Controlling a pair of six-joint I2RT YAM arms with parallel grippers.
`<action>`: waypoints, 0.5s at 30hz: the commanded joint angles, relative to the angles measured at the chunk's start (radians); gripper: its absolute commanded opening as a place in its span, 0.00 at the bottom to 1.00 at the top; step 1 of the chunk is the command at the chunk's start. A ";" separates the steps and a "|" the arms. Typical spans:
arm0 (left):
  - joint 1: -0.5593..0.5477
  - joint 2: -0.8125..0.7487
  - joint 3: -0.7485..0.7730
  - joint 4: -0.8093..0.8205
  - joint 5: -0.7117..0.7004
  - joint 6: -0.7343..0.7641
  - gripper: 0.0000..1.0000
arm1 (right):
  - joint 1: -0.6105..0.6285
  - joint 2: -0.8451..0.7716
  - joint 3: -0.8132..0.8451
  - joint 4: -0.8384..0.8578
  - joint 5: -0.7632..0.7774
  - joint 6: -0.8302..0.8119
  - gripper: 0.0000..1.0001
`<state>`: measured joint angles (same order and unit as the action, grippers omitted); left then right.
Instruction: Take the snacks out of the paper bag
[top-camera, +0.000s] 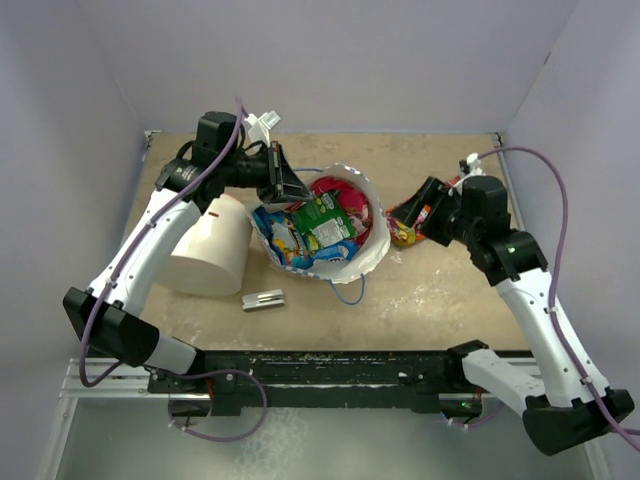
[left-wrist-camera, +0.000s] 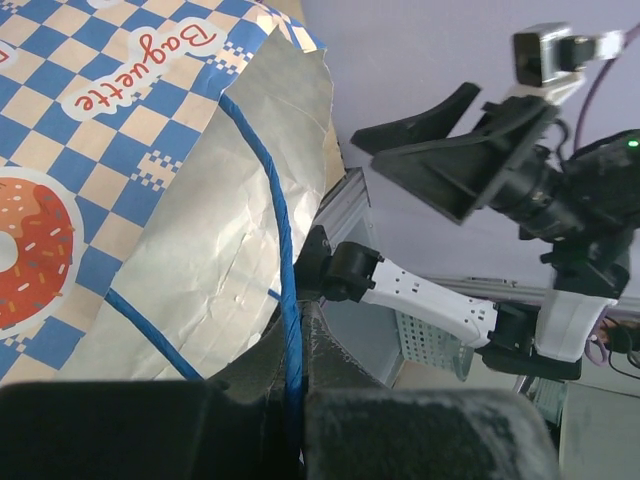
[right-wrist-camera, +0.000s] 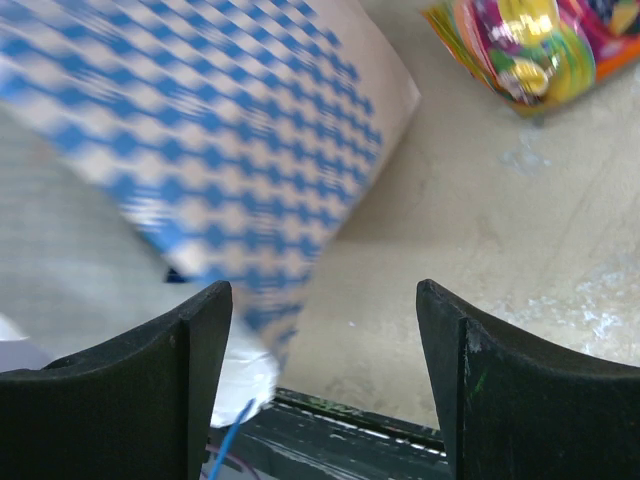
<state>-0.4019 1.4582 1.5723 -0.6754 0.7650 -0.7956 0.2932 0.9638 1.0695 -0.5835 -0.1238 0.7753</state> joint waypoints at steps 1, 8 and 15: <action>-0.006 -0.052 -0.001 0.046 0.041 -0.014 0.00 | 0.011 0.056 0.175 -0.045 -0.043 -0.037 0.76; -0.006 -0.058 0.001 0.076 0.032 -0.012 0.00 | 0.046 0.069 0.238 0.084 -0.127 -0.105 0.76; -0.015 -0.066 0.016 0.072 0.017 -0.038 0.00 | 0.082 0.123 0.271 0.242 -0.243 -0.290 0.80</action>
<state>-0.4026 1.4452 1.5723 -0.6460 0.7624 -0.8120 0.3489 1.0786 1.3045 -0.5056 -0.2573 0.6235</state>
